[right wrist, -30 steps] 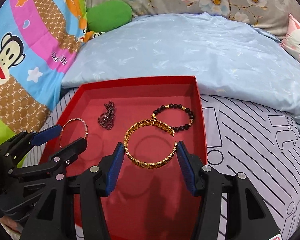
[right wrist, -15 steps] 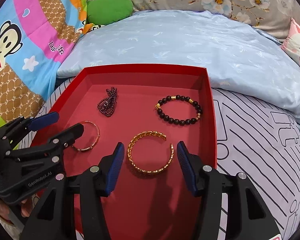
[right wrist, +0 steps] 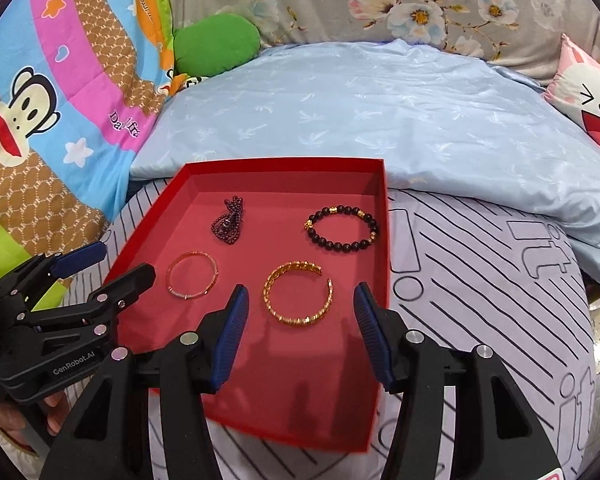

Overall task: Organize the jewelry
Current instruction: 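Withdraw both tools from the tray toward the yellow and red bracelets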

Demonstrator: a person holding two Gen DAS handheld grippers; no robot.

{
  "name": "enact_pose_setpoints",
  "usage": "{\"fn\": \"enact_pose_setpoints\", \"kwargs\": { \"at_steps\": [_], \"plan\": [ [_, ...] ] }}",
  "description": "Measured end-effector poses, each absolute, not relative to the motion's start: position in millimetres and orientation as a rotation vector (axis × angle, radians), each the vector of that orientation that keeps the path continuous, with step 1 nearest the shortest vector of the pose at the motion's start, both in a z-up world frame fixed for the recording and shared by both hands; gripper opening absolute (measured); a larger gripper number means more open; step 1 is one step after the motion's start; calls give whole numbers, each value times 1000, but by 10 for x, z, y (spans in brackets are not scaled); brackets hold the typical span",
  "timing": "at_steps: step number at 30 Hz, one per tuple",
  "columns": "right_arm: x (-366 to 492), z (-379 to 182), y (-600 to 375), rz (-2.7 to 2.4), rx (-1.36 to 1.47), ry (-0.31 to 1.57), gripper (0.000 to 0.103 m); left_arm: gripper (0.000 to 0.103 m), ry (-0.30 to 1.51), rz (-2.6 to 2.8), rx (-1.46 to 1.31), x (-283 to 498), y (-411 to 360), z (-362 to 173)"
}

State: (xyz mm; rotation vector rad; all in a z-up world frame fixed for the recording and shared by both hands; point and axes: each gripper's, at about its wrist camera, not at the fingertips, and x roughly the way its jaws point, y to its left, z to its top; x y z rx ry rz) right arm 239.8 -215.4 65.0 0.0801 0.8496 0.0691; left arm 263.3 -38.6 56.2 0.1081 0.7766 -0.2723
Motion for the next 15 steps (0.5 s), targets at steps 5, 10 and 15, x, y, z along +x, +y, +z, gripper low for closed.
{"fn": "enact_pose_setpoints", "kwargs": {
  "at_steps": [5, 10, 15],
  "plan": [
    [2037, 737, -2158, 72, 99, 835, 53, 71, 763, -272, 114, 2311, -298, 651],
    [1718, 758, -2121, 72, 103, 831, 53, 71, 758, -264, 137, 2014, -254, 675],
    [1376, 683, -2047, 51, 75, 837, 53, 71, 778, -247, 124, 1732, -137, 587]
  ]
}}
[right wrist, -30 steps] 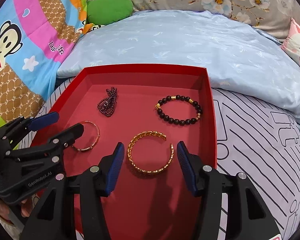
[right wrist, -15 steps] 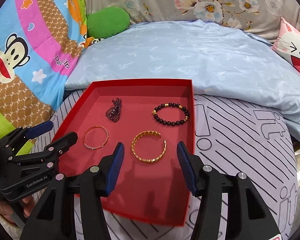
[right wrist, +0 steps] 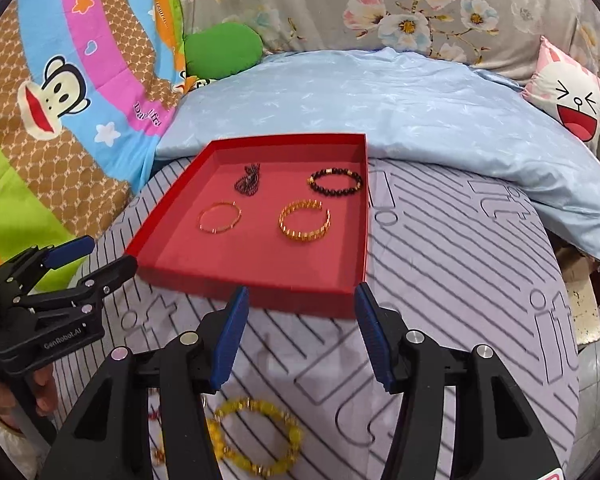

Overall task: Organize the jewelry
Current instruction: 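Withdraw both tools from the tray toward the yellow and red bracelets, then grasp the yellow bead bracelet with the right tool while the left tool grasps the red bead bracelet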

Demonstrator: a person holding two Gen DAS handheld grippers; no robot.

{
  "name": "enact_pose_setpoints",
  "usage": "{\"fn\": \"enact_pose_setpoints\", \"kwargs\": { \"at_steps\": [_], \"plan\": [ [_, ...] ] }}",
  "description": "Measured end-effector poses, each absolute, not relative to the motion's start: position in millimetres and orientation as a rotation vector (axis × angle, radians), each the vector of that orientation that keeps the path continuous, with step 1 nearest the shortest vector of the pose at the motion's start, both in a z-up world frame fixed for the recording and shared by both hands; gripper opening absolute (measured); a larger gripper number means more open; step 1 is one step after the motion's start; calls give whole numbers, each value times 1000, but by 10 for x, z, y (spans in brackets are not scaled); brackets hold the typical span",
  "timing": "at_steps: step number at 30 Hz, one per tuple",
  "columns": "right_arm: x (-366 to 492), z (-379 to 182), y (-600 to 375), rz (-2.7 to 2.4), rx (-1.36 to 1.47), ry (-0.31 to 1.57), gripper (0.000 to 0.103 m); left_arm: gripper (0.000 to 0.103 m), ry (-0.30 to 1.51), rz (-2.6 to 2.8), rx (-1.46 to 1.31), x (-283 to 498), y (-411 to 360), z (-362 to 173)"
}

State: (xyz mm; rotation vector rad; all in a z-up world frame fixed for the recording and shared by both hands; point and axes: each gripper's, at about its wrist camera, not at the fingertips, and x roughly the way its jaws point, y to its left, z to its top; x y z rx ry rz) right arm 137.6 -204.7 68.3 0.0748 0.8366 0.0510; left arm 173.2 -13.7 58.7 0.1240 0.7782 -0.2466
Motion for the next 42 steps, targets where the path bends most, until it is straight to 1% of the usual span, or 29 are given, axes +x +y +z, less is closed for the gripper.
{"fn": "enact_pose_setpoints", "kwargs": {
  "at_steps": [12, 20, 25, 26, 28, 29, 31, 37, 42],
  "plan": [
    [857, 299, -2001, -7, 58, 905, 53, 71, 850, -214, 108, 1273, 34, 183],
    [790, 112, -1960, 6, 95, 939, 53, 71, 879, -215, 52, 1120, 119, 56],
    [806, 61, -1946, 3, 105, 942, 51, 71, 884, -214, 70, 1041, 73, 9],
    [810, 54, -1946, 2, 108, 943, 51, 71, 887, -217, 67, 1029, 68, 2],
    [821, 41, -1940, -1, 106, 944, 45, 71, 889, -223, 58, 1009, 58, 0],
    [828, 31, -1938, -4, 103, 945, 44, 71, 888, -223, 58, 1005, 52, -4],
    [847, 5, -1929, -5, 102, 953, 38, 71, 890, -218, 64, 1011, 47, -24],
    [838, -32, -1872, -30, 40, 944, 27, 71, 899, -206, 67, 1025, 68, -69],
    [817, -40, -1885, -44, 24, 935, 21, 71, 897, -220, 58, 995, 57, -48]
  ]
}}
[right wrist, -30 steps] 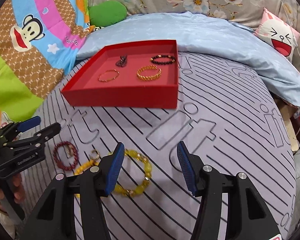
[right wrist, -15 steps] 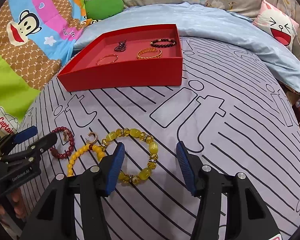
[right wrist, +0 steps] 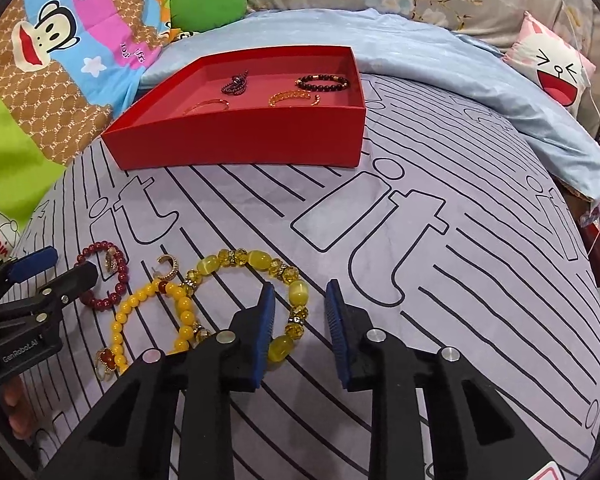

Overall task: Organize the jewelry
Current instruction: 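Grasp the yellow bead bracelet with the right tool while the left tool grasps the red bead bracelet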

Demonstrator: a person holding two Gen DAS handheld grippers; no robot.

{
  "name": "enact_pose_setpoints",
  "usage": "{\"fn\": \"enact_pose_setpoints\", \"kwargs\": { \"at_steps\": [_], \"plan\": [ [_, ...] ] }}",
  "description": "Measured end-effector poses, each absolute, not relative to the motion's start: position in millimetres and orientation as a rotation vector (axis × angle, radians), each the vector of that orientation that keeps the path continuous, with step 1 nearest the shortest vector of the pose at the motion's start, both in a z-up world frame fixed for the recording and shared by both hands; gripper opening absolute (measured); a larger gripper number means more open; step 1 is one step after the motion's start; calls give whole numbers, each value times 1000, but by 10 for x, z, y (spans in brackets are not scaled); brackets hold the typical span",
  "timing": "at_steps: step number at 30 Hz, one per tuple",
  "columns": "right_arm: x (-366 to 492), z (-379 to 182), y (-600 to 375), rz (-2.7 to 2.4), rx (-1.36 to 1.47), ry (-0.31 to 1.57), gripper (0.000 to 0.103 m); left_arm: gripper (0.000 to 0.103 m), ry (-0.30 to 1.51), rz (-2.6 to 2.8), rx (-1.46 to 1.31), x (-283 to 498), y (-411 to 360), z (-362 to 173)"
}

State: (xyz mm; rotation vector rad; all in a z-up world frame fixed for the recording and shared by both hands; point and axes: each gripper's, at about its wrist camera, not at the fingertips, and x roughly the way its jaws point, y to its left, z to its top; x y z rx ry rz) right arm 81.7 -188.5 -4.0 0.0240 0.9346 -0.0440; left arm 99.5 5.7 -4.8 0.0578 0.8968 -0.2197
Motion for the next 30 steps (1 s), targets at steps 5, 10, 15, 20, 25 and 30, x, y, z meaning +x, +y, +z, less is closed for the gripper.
{"fn": "enact_pose_setpoints", "kwargs": {
  "at_steps": [5, 10, 15, 20, 25, 30],
  "plan": [
    [807, -36, -1888, -46, 18, 933, 10, 71, 900, -243, 61, 960, -11, -51],
    [783, -33, -1871, -61, -1, 932, 9, 71, 904, -239, 66, 950, -36, -65],
    [752, -27, -1951, -69, 42, 936, 9, 70, 901, -216, 60, 985, 44, -65],
    [753, -25, -1984, -65, 69, 941, 9, 61, 908, -213, 65, 1025, 100, -111],
    [753, -27, -1979, -65, 67, 940, 9, 55, 894, -218, 82, 1028, 79, -123],
    [755, -27, -1971, -62, 69, 942, 9, 38, 887, -228, 90, 1036, 50, -112]
  ]
}}
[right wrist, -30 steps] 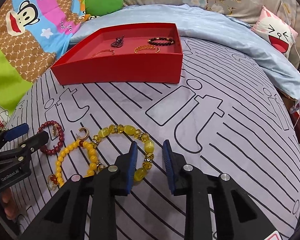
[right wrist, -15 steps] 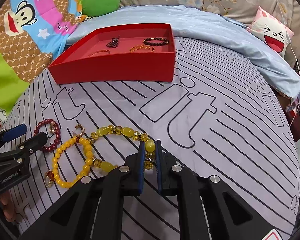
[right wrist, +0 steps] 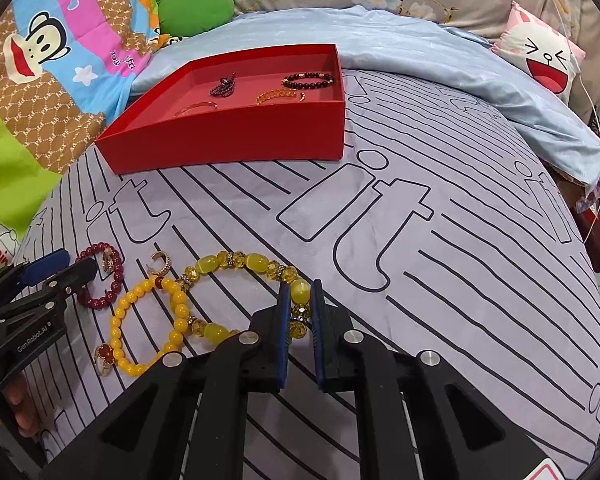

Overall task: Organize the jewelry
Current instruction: 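Grasp the yellow bead bracelet with the right tool while the left tool grasps the red bead bracelet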

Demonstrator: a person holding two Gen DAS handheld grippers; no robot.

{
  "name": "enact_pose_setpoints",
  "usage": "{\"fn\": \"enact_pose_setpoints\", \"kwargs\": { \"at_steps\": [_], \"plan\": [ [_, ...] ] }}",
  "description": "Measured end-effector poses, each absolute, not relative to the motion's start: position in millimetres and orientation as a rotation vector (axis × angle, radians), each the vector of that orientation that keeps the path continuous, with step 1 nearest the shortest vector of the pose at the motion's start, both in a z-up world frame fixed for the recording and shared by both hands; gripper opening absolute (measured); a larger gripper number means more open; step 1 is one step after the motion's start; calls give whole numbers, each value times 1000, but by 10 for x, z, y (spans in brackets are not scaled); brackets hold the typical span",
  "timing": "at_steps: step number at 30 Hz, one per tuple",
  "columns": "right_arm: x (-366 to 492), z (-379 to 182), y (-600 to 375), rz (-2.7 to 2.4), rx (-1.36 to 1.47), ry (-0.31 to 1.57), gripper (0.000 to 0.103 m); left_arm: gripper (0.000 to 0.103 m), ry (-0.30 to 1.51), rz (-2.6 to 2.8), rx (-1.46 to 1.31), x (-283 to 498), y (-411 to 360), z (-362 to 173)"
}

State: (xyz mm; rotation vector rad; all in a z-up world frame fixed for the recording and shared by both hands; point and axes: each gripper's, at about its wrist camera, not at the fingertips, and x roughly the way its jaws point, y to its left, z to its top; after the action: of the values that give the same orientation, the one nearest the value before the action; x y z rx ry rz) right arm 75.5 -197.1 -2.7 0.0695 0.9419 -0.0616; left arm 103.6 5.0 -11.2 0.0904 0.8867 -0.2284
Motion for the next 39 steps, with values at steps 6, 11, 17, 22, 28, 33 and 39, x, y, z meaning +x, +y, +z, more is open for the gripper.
{"fn": "enact_pose_setpoints", "kwargs": {
  "at_steps": [6, 11, 17, 22, 28, 33, 39],
  "plan": [
    [741, 14, -1951, -51, 79, 938, 9, 8, 905, -259, 62, 1064, 50, -84],
    [720, 145, -1956, -50, 84, 908, 9, 8, 920, -287, 10, 1090, 91, -33],
    [695, 301, -1983, -32, 115, 882, 9, 7, 890, -312, -12, 1041, 92, 152],
    [663, 452, -1975, -28, 108, 848, 9, 7, 858, -367, -45, 1004, 71, 379],
    [661, 655, -1986, -11, 106, 806, 9, 7, 824, -428, -38, 967, -47, 637],
    [753, 894, -2014, 8, 111, 758, 9, 7, 784, -477, -16, 1005, -189, 875],
    [1041, 1181, -2058, 42, 113, 697, 9, 7, 714, -500, 14, 1232, -349, 1156]
  ]
}}
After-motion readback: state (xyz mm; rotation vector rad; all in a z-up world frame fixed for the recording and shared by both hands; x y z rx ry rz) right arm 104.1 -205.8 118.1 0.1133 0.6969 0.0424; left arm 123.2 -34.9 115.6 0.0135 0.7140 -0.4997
